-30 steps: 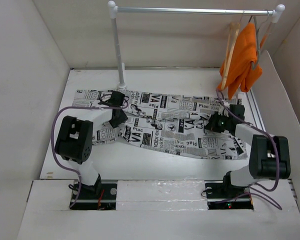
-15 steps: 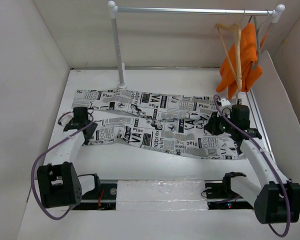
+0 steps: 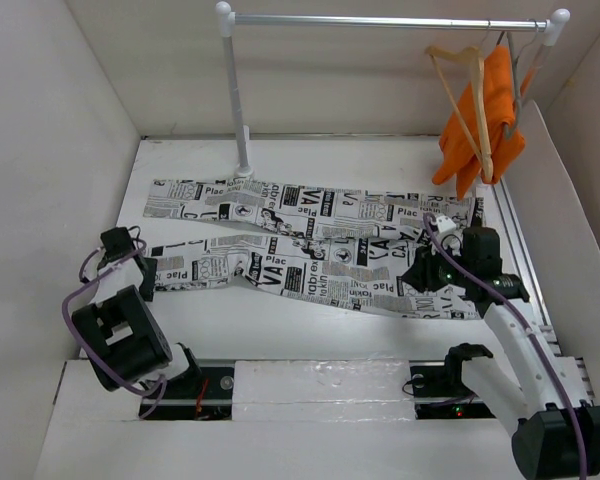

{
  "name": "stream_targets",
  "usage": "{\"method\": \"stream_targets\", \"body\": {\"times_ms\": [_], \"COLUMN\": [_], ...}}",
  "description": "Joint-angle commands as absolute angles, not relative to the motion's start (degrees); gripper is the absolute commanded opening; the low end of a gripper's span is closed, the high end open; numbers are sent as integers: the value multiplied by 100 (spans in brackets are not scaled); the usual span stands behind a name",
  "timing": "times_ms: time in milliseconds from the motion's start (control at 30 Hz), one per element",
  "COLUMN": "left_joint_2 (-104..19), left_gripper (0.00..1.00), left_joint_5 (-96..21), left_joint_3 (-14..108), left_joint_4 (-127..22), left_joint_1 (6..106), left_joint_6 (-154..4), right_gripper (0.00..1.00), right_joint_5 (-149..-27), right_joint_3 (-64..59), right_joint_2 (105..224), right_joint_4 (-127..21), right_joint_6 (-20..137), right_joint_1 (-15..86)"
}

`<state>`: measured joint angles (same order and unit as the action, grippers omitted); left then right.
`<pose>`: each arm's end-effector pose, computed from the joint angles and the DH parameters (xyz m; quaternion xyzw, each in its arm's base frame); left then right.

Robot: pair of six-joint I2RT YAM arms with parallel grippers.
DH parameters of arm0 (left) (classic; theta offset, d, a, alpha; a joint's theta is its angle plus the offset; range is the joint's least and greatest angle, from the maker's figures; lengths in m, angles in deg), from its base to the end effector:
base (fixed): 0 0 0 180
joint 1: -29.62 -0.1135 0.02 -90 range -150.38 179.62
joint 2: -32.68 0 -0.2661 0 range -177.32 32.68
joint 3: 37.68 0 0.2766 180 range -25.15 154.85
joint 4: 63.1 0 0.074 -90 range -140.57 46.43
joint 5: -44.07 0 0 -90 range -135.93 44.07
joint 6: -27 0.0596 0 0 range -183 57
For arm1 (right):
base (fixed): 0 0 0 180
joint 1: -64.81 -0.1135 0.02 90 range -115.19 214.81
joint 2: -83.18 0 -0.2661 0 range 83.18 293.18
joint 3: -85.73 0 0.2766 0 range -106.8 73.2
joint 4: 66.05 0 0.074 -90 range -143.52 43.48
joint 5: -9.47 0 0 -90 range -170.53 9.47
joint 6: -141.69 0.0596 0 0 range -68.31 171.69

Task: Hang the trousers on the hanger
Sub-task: Fold the trousers at the center of the board.

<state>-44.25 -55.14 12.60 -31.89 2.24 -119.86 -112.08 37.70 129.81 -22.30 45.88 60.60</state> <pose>0.2422 0.1362 0.1362 -0.6589 0.6956 0.0044 0.2865 0.2032 0.0462 0.2296 -0.1863 0.8674 0.2432 0.3922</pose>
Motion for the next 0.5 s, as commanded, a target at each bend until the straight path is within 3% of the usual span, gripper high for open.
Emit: {"method": "stream_targets", "body": {"times_ms": [0, 100, 200, 467], "left_joint_2": [-4695, -4932, -4933, -4187], "left_gripper": [51, 40, 0, 0], "left_joint_5": [-5586, -5551, -5883, -6237], "left_joint_3": [1044, 1053, 1123, 1993], "left_joint_4": [-3325, -3378, -3509, -2887], "left_joint_1": [202, 202, 202, 202], "left_joint_6": [-12039, -12092, -11779, -11118], "right_gripper": [42, 42, 43, 49], "right_joint_5": [-11278, -11103, -10797, -10531], "right_joint_3": [3831, 3805, 3735, 3383], "right_joint_2": [12967, 12985, 12889, 12871], "right_joint_4": [-2100, -1986, -1829, -1371], "right_joint_6": [4466, 4500, 4615, 4624], "right_joint_1": [6015, 6015, 6067, 6120]}}
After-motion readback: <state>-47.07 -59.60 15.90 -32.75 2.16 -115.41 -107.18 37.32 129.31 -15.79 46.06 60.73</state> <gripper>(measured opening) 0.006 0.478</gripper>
